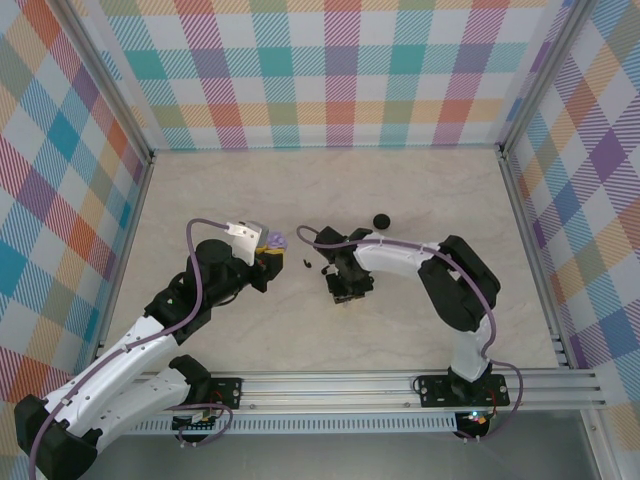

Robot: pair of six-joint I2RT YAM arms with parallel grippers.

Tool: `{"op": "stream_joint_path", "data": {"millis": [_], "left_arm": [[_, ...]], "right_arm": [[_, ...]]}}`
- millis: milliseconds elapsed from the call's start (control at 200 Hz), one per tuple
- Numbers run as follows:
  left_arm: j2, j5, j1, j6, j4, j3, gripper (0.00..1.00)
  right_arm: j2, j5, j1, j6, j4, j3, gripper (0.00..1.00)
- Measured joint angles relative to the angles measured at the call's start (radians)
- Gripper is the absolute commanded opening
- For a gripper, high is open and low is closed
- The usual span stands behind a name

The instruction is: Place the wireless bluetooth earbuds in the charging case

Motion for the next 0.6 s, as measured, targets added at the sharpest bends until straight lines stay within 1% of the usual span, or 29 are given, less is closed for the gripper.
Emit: {"op": "stream_joint_path", "data": {"millis": [65, 160, 215, 360, 485, 600], "left_arm": [[0.0, 0.0, 0.0, 0.0, 0.0, 0.0, 0.26], [0.0, 0.0, 0.0, 0.0, 0.0, 0.0, 0.26], [0.0, 0.0, 0.0, 0.0, 0.0, 0.0, 0.26], [0.0, 0.0, 0.0, 0.0, 0.0, 0.0, 0.26], [0.0, 0.0, 0.0, 0.0, 0.0, 0.0, 0.26], [0.0, 0.001, 0.0, 0.0, 0.0, 0.0, 0.26]], "right_arm": [[0.017, -0.007, -0.009, -0.039, -0.023, 0.023, 0.34], [0.03, -0.019, -0.008, -0.06, -0.042, 0.044, 0.46], [0.032, -0.022, -0.008, -0.061, -0.045, 0.049, 0.48], [0.032, -0.021, -0.01, 0.023, -0.041, 0.052, 0.49], [0.032, -0.013, -0.01, 0.118, -0.034, 0.05, 0.43], [0.032, -0.001, -0.01, 0.192, -0.026, 0.044, 0.41]]}}
